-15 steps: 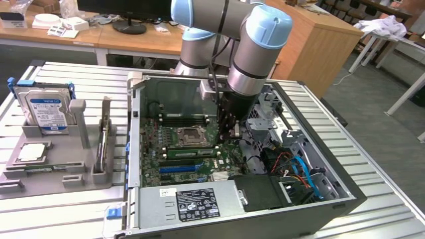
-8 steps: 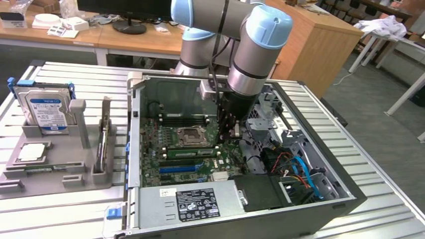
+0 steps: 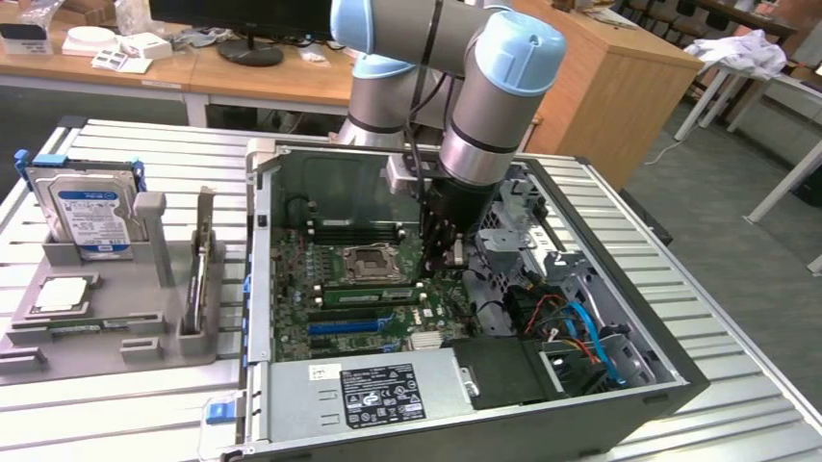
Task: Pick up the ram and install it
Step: 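Press down the ram until it locks into place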
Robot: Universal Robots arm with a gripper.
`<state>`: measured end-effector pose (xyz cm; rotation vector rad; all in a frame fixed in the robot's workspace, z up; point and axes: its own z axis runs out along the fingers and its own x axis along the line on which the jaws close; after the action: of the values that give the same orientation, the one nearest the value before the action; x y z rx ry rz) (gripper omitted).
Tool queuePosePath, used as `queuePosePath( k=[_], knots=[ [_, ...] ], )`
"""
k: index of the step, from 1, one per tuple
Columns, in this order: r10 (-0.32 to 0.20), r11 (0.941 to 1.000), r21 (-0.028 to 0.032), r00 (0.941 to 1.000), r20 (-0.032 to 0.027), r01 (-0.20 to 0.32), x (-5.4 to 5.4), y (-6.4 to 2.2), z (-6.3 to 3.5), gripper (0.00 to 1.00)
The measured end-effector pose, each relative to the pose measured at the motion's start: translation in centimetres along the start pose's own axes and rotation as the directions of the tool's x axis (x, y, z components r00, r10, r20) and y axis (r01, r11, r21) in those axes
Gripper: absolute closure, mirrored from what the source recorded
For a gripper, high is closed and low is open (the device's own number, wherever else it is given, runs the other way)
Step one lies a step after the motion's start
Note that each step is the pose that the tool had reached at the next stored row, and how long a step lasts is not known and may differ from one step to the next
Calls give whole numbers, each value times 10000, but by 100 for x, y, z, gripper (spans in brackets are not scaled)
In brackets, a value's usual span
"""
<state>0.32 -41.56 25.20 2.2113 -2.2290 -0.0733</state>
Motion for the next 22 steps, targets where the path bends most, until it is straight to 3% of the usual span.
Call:
queuePosePath(
  k=[20, 22],
  knots=[
    [0, 10000, 0, 10000, 0, 0, 1, -2, 43, 89],
    [0, 10000, 0, 10000, -1, 0, 4, -4, 105, 89]
  ],
)
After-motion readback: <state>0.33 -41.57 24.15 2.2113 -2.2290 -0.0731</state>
